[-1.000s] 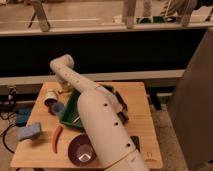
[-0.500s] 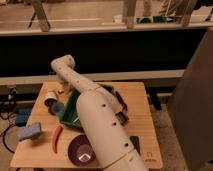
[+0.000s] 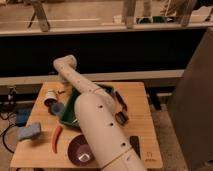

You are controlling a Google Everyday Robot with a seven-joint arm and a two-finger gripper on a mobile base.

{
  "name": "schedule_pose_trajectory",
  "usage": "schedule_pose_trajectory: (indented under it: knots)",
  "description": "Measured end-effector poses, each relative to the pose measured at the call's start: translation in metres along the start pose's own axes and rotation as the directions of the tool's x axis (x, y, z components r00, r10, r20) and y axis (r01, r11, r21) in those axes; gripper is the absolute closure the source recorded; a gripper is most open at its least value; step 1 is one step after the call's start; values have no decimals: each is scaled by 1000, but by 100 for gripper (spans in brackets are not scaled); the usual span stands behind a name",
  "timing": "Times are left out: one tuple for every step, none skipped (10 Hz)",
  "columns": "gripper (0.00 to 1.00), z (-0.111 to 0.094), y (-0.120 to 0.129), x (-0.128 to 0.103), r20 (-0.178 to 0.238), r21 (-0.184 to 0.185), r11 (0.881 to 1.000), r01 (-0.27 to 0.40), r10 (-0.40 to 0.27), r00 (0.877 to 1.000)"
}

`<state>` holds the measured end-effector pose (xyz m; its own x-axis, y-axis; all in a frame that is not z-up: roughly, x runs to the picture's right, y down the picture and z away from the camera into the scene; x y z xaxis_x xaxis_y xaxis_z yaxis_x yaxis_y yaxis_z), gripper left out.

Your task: Place banana in plastic cup

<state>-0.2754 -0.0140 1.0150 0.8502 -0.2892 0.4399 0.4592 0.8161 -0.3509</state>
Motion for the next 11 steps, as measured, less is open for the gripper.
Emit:
schedule_pose_trajectory:
  knots:
    - [20, 1, 0, 1, 4, 0, 1000, -3, 3, 1000]
    - [21, 2, 0, 1, 7, -2, 1000, -3, 3, 1000]
    - [26, 2, 0, 1, 9, -4, 1000, -3, 3, 1000]
    - [36, 3, -1, 1, 12, -5, 1000, -2, 2, 1000]
    - [47, 4, -1, 1, 13, -6, 1000, -1, 1, 1000]
    - [56, 5, -2, 1, 14, -6, 1000, 0, 0, 1000]
    - [61, 5, -2, 2, 14, -7, 1000, 1, -1, 1000]
    - [62, 6, -2, 2, 12, -9, 1000, 1, -1, 1000]
    - [62, 7, -1, 3, 10, -12, 1000, 0, 0, 1000]
    - [62, 8, -1, 3, 6, -15, 1000, 1, -1, 1000]
    - [62, 9, 0, 3, 4, -19, 1000, 1, -1, 1000]
